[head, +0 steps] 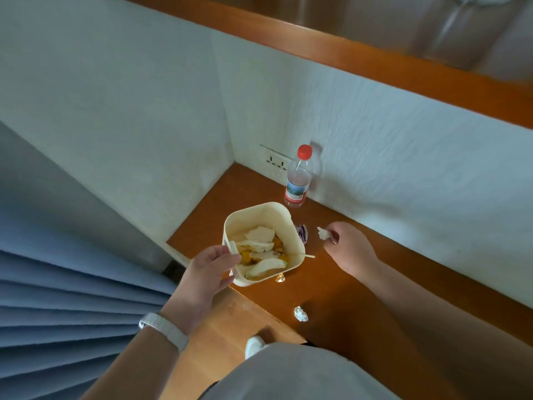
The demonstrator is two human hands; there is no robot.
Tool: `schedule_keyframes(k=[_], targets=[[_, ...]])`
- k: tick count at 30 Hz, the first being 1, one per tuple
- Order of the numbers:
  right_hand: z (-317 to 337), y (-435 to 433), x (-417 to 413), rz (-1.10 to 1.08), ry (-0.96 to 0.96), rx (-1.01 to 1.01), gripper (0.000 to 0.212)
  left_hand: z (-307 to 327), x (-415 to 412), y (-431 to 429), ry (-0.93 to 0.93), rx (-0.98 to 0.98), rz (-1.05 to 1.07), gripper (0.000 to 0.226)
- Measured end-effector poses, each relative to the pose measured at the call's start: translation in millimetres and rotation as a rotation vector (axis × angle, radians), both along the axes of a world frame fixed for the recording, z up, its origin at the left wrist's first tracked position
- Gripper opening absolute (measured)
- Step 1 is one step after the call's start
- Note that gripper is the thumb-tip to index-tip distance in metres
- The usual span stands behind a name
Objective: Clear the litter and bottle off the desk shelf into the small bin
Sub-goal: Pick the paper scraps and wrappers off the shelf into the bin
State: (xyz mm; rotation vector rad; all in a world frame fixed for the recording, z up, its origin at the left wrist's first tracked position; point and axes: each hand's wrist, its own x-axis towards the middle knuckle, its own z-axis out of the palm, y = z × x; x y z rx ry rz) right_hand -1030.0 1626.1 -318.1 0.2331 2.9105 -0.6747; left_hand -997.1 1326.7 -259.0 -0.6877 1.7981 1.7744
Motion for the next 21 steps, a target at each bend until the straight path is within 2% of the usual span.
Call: schedule_keyframes(k=[6, 11, 15, 21], targets=[[65.0, -38.1, 1.2, 0.140, 0.123, -0.184, 0.006, 0.1, 12.6, -6.5, 0.011, -0.006, -0.029, 0.022], [100.1, -80.8, 4.4, 0.422, 0.065, -0.121, 0.010, 1.5, 22.5, -14.3, 0.019, 0.004, -0.070, 0.024], [103.8, -102.2, 4.3, 0.495, 0.064, -0.059, 0.017, 5.8, 32.4, -13.5, 0.022, 0.064, -0.054, 0.021], [105.6, -98.3, 5.9, 0.539, 0.096, -0.094, 0.034, 5.6, 46.4, -8.8, 0.021, 0.091, -0.021, 0.021]])
